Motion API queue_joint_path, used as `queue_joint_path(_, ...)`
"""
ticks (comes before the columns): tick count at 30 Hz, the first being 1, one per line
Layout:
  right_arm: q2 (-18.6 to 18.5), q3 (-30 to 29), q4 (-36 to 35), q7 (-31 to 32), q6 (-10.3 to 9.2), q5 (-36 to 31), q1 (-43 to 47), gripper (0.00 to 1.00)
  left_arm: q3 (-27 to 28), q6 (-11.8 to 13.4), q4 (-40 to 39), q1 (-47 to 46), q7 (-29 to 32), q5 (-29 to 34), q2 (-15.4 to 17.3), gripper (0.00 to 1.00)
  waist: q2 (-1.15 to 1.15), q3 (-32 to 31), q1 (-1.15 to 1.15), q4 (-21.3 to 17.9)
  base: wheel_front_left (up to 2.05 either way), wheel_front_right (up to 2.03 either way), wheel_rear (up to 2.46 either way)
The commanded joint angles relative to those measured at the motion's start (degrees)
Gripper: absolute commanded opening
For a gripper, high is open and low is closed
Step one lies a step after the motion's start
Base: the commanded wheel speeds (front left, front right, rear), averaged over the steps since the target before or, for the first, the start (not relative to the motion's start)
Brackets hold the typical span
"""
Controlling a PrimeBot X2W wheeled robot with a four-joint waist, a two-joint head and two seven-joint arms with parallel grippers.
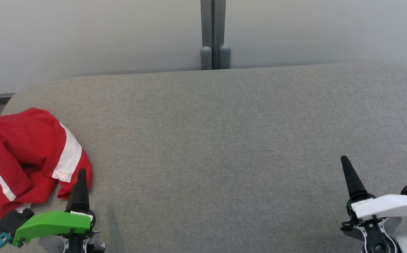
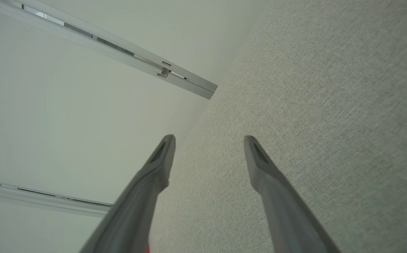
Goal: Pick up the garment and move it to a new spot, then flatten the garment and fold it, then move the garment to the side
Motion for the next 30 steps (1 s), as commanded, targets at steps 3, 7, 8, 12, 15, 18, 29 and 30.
queue_joint_path(3, -0.7, 0.6, -1.0, -1.2, 0.01, -4.5, -1.5, 1.0, -0.9, 0.6, -0.4, -1.4, -1.1, 5.2, 1.0, 1.0, 0.0, 0.0, 0.0, 0.1, 0.0, 0.0, 0.0)
queue_joint_path(7, -1.0, 1.5, -1.1, -2.1, 0.01, -8.2, -1.7, 1.0, -2.2, 1.3, -0.4, -1.5, -1.9, 9.4, 1.6, 1.0, 0.0, -0.1, 0.0, 0.2, 0.0, 0.0, 0.0)
queue_joint_path(8, -0.9, 1.5, -1.2, -2.3, 0.01, -9.1, -1.8, 1.0, -2.5, 1.5, -0.4, -1.5, -2.1, 10.2, 1.7, 1.0, 0.0, -0.1, 0.0, 0.3, 0.0, 0.0, 0.0)
queue_joint_path(12, -0.7, 1.5, -1.4, -3.1, 0.01, -12.9, -1.9, 1.0, -3.4, 2.0, 0.0, -1.7, -3.0, 13.5, 2.0, 1.0, 0.0, -0.1, 0.0, 0.4, 0.0, 0.0, 0.0)
queue_joint_path(15, -0.5, 1.9, -1.4, -3.8, 0.01, -15.8, -1.8, 1.0, -4.4, 2.1, 0.5, -1.8, -3.6, 16.1, 2.2, 1.0, 0.0, -0.1, 0.0, 0.4, 0.0, 0.0, 0.0)
queue_joint_path(18, -0.5, 2.1, -1.3, -4.4, 0.01, -18.6, -1.7, 1.0, -5.3, 2.5, 0.8, -1.8, -4.2, 18.6, 2.4, 1.0, 0.0, -0.2, 0.0, 0.5, 0.0, 0.0, 0.0)
queue_joint_path(29, 0.1, 1.8, -1.5, -6.4, 0.02, -27.6, -0.4, 1.0, -7.2, 3.6, 1.3, -0.6, -6.2, 26.5, 2.6, 1.0, 0.0, -0.3, 0.0, 0.8, 0.0, 0.0, 0.0)
queue_joint_path(30, 0.2, 1.7, -1.6, -6.6, 0.02, -28.6, -0.3, 1.0, -7.5, 3.8, 1.2, -0.6, -6.4, 27.5, 2.8, 1.0, 0.0, -0.3, 0.0, 0.8, 0.0, 0.0, 0.0)
